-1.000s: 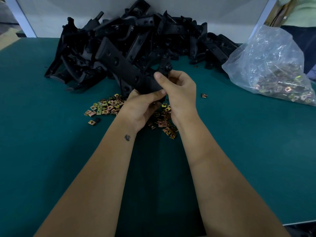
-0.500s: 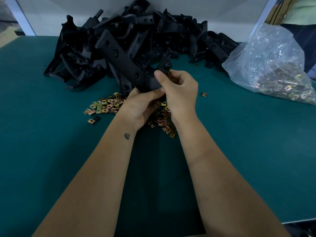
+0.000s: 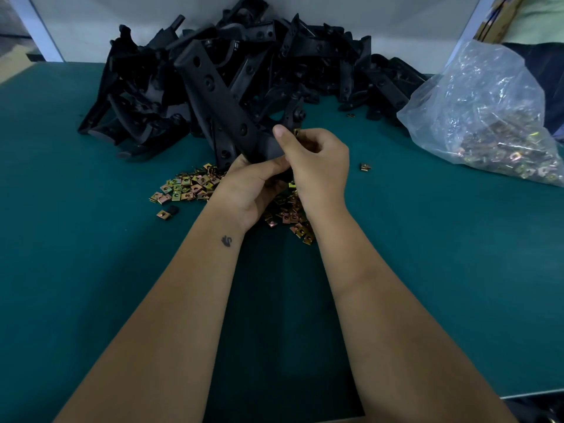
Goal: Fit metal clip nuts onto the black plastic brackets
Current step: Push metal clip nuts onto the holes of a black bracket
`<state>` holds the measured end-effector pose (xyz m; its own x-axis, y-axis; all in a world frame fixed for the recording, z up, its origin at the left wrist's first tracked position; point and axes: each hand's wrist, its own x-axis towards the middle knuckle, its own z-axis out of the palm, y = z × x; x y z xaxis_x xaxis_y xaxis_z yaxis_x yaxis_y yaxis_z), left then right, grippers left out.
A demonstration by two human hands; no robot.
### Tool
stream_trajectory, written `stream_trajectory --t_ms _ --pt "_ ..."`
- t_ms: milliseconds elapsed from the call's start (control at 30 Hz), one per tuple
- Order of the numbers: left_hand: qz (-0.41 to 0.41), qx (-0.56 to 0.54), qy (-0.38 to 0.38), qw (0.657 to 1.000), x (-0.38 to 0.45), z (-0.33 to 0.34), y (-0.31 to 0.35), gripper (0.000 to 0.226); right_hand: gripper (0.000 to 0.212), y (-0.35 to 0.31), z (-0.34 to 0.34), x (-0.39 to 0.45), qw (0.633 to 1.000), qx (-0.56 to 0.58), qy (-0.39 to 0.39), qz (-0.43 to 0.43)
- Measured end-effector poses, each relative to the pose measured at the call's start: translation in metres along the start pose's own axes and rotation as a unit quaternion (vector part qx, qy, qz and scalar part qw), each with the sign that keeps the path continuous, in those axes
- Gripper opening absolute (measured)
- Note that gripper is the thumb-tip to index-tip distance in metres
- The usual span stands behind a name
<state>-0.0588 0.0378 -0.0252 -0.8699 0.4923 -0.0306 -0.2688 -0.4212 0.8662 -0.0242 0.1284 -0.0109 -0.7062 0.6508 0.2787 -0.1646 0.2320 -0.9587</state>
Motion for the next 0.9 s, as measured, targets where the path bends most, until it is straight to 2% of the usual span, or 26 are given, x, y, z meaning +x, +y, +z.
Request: stream_trajectory --t_ms 267,433,600,733,900 --pt "-0.004 -0.008 0.008 1.000 -0.001 0.001 0.000 0.024 0.031 -0.005 -0.003 -0.006 0.996 -0.049 0.000 -0.073" --pt "0.000 -0.010 0.015 1.000 -0.001 0.001 0.002 0.023 0.022 -0.005 -0.003 -0.006 0.997 -0.037 -0.020 -0.068" --pt "0.020 -0.084 0.131 0.988 0.002 -0.003 0.008 0.026 0.021 -0.005 -0.005 -0.005 1.000 0.001 0.006 -0.017" --pt "0.042 -0.158 0.199 0.966 0.002 -0.013 0.018 0.025 0.018 0.000 -0.010 0.001 0.996 -0.086 -0.002 0.012" --pt "0.075 -0.174 0.260 0.947 0.003 -0.019 0.024 0.027 0.021 0.002 -0.009 -0.002 0.965 -0.243 -0.101 -0.008"
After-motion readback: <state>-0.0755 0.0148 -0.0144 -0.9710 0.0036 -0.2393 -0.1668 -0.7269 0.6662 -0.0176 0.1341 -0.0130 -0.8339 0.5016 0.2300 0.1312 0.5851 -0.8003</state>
